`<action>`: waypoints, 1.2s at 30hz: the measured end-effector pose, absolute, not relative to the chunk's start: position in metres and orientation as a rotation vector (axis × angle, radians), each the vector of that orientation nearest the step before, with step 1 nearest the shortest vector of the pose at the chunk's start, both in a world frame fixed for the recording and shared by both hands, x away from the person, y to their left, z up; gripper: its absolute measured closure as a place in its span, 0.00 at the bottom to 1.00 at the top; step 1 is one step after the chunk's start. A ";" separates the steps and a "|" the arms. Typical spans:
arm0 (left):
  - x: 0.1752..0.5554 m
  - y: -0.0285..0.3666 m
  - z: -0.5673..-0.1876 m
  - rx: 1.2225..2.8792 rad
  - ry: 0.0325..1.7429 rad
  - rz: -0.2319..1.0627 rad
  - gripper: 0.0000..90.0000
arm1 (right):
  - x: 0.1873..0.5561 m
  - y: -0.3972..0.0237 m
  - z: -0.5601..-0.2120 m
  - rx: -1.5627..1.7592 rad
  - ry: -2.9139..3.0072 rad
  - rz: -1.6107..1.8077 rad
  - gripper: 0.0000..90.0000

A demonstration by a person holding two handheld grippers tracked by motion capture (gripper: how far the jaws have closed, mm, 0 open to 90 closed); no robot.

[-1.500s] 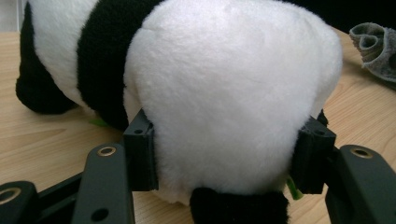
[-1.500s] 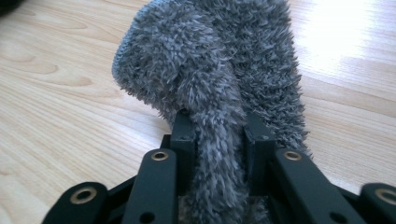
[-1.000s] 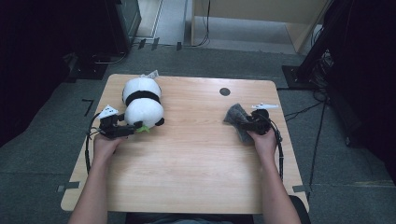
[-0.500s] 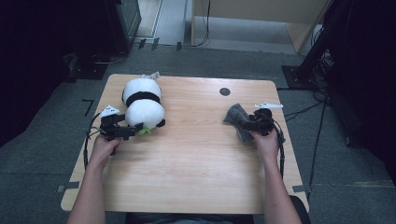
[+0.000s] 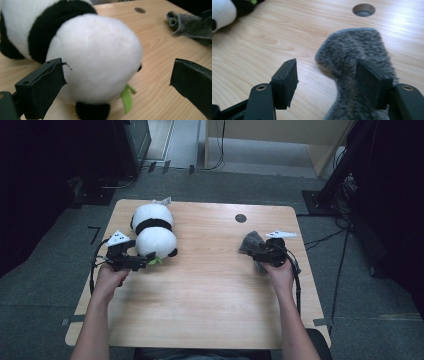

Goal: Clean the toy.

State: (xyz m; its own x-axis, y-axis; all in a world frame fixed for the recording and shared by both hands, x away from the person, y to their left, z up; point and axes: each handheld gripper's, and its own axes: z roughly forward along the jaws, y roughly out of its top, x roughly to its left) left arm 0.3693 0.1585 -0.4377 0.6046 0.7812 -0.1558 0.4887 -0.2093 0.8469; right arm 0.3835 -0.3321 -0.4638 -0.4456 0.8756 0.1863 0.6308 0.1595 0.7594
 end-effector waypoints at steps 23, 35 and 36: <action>0.360 0.077 -0.437 1.923 0.863 0.267 0.00 | 0.358 -0.284 -0.467 1.282 2.291 1.192 0.44; 0.358 0.037 -0.457 1.936 0.822 0.225 0.00 | 0.342 -0.266 -0.477 1.236 2.320 1.201 0.48; 0.357 0.033 -0.460 1.944 0.811 0.223 0.00 | 0.340 -0.264 -0.479 1.231 2.329 1.197 0.48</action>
